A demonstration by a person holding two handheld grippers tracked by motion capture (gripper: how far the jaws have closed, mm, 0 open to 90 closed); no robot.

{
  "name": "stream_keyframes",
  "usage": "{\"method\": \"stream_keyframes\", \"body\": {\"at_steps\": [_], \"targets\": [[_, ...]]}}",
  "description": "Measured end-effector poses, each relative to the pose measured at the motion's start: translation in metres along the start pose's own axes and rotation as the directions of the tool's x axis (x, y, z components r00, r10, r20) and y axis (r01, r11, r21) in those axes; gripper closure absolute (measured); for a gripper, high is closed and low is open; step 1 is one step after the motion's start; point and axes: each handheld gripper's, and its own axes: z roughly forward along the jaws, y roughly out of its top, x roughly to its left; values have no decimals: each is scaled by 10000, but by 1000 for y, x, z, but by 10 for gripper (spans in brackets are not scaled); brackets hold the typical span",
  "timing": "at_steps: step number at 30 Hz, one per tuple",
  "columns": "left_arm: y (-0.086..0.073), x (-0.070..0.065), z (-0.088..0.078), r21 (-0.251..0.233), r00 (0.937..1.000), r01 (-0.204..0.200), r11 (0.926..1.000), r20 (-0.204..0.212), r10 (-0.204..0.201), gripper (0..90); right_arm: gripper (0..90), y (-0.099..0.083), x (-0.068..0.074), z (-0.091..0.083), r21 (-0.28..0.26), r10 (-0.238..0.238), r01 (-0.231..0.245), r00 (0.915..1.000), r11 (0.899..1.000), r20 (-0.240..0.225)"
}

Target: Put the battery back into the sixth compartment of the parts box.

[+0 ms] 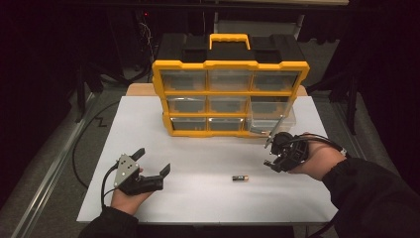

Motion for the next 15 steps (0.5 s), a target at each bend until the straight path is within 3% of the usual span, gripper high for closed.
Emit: {"method": "stream_keyframes", "body": {"at_steps": [15], "targets": [[0, -1, 0, -32, 10000, 14, 10000, 39, -14, 3, 792, 8, -3, -21, 116, -49, 43, 9987, 9999, 501]]}}
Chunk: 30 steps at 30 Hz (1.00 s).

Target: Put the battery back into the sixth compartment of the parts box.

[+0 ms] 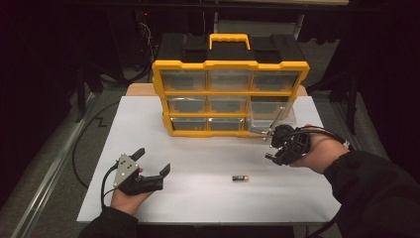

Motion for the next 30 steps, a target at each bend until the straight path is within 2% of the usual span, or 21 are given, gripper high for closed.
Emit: {"method": "stream_keyframes", "body": {"at_steps": [10, 30], "targets": [[0, 0, -1, 4, 10000, 3, 10000, 7, -3, 3, 792, 5, -7, -16, 93, 66, -69, 9992, 9999, 384], [0, 1, -1, -19, 10000, 62, 10000, 41, -62, 3, 791, 15, -19, -48, 239, 149, -166, 9974, 9996, 700]]}}
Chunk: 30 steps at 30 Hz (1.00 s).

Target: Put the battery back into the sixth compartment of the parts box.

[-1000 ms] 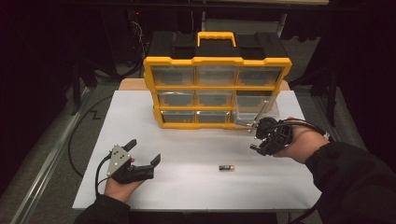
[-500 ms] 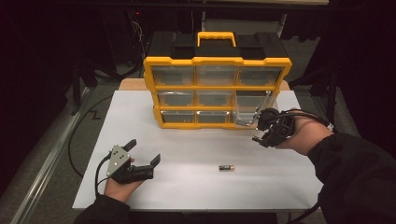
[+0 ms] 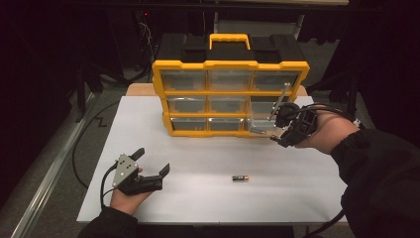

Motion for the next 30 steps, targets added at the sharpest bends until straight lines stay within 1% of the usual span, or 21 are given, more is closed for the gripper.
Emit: {"method": "stream_keyframes", "body": {"at_steps": [9, 18, 21, 22, 26, 27, 30], "targets": [[0, 0, 0, -18, 10000, 17, 10000, -5, -17, 3, 792, 3, -3, -15, -113, -47, 48, 9999, 9999, 138], [0, 0, 0, -23, 10000, 17, 10000, -2, -17, 3, 792, 6, -9, -29, -170, 65, -59, 9993, 9998, 359], [0, 0, 0, -28, 10000, 18, 10000, 5, -18, 3, 792, 8, -11, -31, -164, 30, -23, 9991, 9999, 429], [0, 0, 0, -27, 10000, 21, 10000, 6, -21, 3, 792, 8, -12, -32, -155, 119, -112, 9989, 9998, 454], [0, 0, 0, -28, 10000, 18, 10000, 22, -18, 3, 792, 11, -15, -34, -232, 71, -60, 9989, 9997, 473], [0, 0, -1, -30, 10000, 25, 10000, 22, -25, 3, 792, 12, -15, -34, -196, 122, -112, 9988, 9997, 485], [0, 0, -1, -25, 10000, 18, 10000, 25, -18, 3, 792, 15, -18, -34, -194, 36, -25, 9986, 9998, 530]]}}
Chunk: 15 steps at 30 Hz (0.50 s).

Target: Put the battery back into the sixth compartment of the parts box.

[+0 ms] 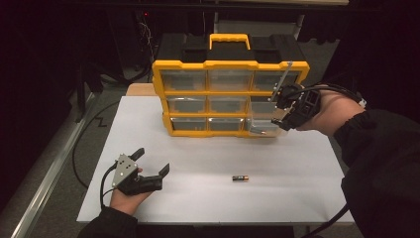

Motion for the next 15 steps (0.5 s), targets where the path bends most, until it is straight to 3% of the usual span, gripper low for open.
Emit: {"method": "stream_keyframes", "body": {"at_steps": [15], "targets": [[0, 2, -2, -52, 10000, 89, 9999, -37, -89, 3, 791, 13, -12, 1, -31, 53, -53, 9999, 10000, 89]]}}
